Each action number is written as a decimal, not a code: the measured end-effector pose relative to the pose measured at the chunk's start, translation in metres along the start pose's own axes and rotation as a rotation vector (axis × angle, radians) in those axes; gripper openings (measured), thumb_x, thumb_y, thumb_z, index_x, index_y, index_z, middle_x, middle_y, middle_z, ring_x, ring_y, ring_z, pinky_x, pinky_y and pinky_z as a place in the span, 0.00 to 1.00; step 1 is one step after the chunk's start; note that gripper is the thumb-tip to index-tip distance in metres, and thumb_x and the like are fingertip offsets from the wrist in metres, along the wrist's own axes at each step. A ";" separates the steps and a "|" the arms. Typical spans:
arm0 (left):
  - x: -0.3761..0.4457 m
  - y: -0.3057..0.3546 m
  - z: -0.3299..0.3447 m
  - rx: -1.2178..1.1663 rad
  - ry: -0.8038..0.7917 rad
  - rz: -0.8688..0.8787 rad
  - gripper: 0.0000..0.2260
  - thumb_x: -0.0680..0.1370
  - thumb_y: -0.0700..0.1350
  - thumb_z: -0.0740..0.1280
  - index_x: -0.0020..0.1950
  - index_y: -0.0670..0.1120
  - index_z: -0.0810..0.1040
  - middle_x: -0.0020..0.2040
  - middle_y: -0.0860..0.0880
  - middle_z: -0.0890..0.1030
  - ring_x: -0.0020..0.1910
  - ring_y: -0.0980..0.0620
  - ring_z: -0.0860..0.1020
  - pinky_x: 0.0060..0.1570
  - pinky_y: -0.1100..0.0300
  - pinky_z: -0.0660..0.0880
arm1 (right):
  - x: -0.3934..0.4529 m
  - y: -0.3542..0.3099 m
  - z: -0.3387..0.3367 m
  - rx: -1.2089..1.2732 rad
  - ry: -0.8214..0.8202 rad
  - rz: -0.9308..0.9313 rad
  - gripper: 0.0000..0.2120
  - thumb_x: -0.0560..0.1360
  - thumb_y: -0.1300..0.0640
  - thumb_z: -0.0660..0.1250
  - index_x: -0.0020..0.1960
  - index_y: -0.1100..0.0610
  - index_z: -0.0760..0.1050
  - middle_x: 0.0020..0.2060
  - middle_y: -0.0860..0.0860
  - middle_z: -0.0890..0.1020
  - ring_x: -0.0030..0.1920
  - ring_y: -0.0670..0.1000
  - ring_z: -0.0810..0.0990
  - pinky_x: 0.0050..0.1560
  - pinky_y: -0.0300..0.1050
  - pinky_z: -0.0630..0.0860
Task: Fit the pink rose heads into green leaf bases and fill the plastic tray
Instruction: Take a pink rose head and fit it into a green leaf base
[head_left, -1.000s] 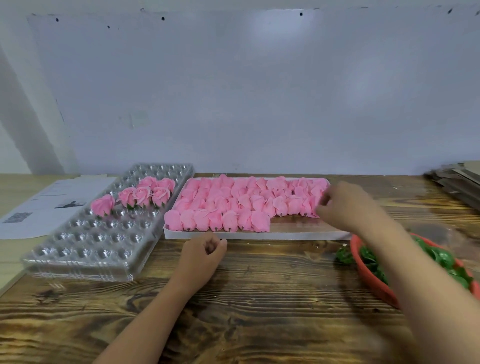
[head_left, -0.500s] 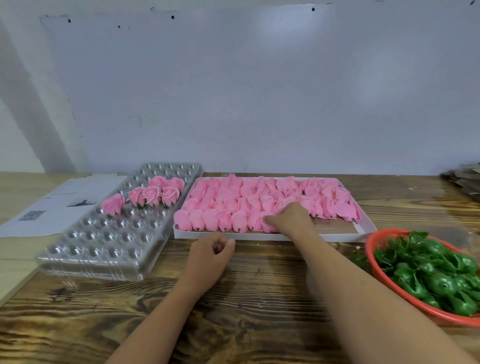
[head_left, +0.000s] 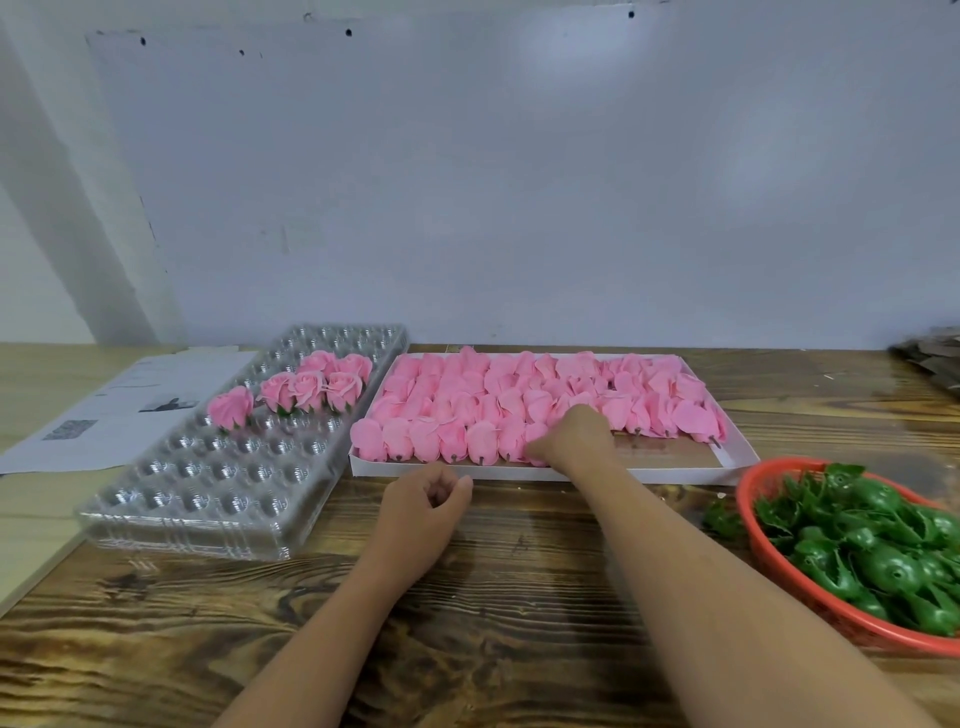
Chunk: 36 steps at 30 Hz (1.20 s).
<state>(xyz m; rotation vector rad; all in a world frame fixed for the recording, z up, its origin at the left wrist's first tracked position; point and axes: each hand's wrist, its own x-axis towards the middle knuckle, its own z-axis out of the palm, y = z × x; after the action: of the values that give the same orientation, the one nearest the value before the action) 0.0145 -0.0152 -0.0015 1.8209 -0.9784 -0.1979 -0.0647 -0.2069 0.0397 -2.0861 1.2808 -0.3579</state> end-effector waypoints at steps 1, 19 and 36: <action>0.000 0.000 0.000 -0.005 -0.002 -0.002 0.14 0.81 0.45 0.68 0.35 0.47 0.76 0.27 0.57 0.73 0.28 0.60 0.71 0.30 0.69 0.70 | 0.000 0.000 0.000 0.010 -0.001 0.005 0.18 0.68 0.56 0.76 0.37 0.56 0.65 0.33 0.50 0.71 0.32 0.48 0.69 0.27 0.37 0.65; 0.000 0.005 0.001 -0.093 -0.001 -0.108 0.10 0.81 0.49 0.68 0.41 0.47 0.79 0.32 0.52 0.80 0.30 0.59 0.76 0.35 0.66 0.74 | -0.035 0.017 -0.045 0.675 -0.037 0.037 0.08 0.67 0.65 0.73 0.45 0.67 0.80 0.37 0.56 0.81 0.43 0.53 0.82 0.57 0.55 0.81; 0.003 0.065 0.037 -0.690 -0.455 -0.283 0.15 0.77 0.49 0.75 0.62 0.47 0.83 0.59 0.41 0.84 0.60 0.44 0.81 0.61 0.47 0.78 | -0.103 0.045 -0.013 0.816 -0.198 -0.545 0.12 0.66 0.71 0.73 0.47 0.60 0.82 0.48 0.51 0.87 0.45 0.56 0.86 0.47 0.53 0.83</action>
<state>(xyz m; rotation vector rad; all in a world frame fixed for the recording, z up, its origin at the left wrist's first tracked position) -0.0384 -0.0534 0.0361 1.2751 -0.8045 -1.0290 -0.1521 -0.1363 0.0304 -1.6431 0.3150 -0.7414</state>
